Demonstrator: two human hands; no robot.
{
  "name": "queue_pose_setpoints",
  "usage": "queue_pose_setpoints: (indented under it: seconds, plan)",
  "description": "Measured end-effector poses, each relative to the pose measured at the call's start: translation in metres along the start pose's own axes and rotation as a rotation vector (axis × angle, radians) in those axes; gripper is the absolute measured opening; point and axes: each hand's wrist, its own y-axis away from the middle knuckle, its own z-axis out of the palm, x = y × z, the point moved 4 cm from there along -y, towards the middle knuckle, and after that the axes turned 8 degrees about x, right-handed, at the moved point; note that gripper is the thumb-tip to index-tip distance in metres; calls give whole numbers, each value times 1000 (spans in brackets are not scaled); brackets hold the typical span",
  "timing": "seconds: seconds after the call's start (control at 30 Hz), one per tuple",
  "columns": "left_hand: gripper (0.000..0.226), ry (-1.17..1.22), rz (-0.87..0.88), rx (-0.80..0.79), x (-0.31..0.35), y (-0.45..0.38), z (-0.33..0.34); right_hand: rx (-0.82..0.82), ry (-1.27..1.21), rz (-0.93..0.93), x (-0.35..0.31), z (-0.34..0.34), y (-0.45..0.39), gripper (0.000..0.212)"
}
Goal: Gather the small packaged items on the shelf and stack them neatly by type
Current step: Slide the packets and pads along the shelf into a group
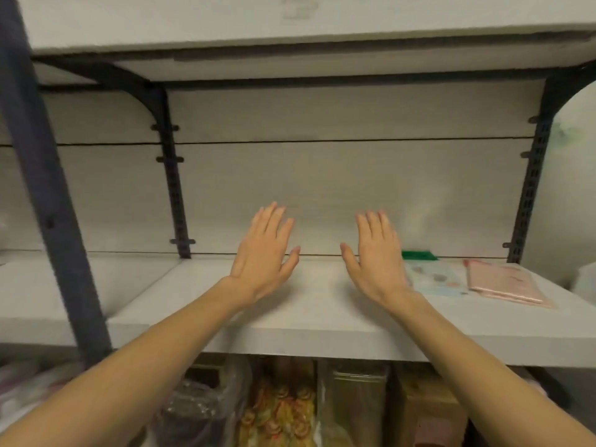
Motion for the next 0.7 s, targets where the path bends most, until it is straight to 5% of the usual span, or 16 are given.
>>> queue_pose_setpoints:
  seconds: [0.17,0.3,0.7]
  plan:
    - [56,11,21,218,-98,52,-91,185,-165,-94,-145,1,7,70]
    - [55,19,-211,313,-185,114,-144,233,-305,-151,-256,6,23,72]
    - [69,-373,-578,-135,-412,305,-209,31,-476,-606,-534,92,67,66]
